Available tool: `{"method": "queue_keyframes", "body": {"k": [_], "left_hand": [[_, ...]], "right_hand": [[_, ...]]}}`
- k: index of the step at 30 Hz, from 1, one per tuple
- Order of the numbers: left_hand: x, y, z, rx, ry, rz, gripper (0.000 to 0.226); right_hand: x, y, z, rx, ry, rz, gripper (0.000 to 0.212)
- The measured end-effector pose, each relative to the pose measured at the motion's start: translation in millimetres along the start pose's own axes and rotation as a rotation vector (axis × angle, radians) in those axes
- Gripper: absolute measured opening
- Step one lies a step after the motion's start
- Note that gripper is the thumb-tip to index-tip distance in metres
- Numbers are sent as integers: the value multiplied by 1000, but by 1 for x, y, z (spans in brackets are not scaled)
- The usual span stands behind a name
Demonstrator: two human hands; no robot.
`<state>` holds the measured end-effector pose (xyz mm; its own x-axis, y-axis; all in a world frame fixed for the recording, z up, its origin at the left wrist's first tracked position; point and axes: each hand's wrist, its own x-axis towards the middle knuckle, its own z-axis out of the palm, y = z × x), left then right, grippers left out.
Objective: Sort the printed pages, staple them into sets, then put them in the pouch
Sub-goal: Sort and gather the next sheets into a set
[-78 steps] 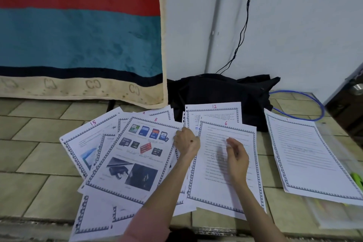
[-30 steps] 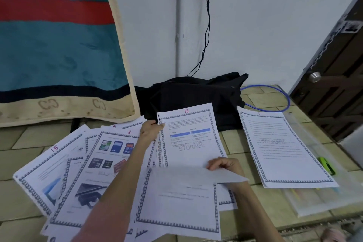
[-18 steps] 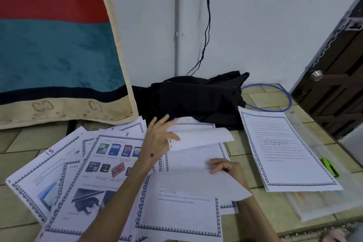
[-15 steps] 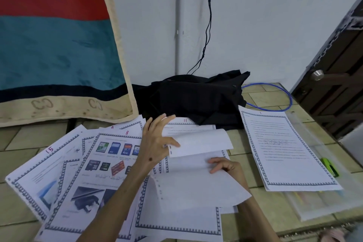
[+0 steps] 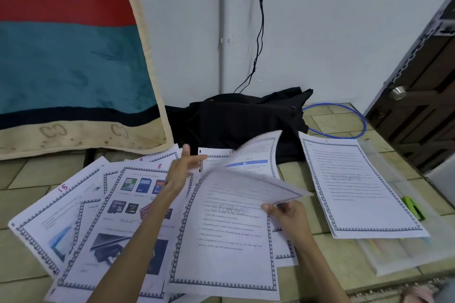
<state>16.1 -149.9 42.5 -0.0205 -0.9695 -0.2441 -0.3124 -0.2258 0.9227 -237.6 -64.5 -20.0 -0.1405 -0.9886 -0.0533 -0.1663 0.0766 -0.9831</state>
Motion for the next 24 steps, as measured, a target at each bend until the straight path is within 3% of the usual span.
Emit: {"method": "queue_keyframes", "body": {"k": [2, 4, 7, 9, 13, 17, 24], "left_hand": [[7, -10, -26, 465, 243, 20, 43], [3, -25, -54, 699, 366, -138, 53], [-25, -44, -90, 631, 417, -551, 82], [-39, -60, -105, 634, 419, -667, 94], [-47, -87, -117, 586, 423, -558, 90], [-61, -90, -139, 386, 578, -412, 50], [-96, -119, -196, 330, 866, -488, 38]], "right_hand": [[1, 3, -1, 9, 11, 25, 18], [1, 5, -1, 0, 27, 40, 19], [0, 4, 4, 1, 20, 38, 20], [4, 2, 10, -62, 56, 27, 18], [25, 0, 28, -313, 193, -37, 17], [32, 0, 43, -477, 308, -108, 19], [31, 6, 47, -427, 350, -113, 12]]}}
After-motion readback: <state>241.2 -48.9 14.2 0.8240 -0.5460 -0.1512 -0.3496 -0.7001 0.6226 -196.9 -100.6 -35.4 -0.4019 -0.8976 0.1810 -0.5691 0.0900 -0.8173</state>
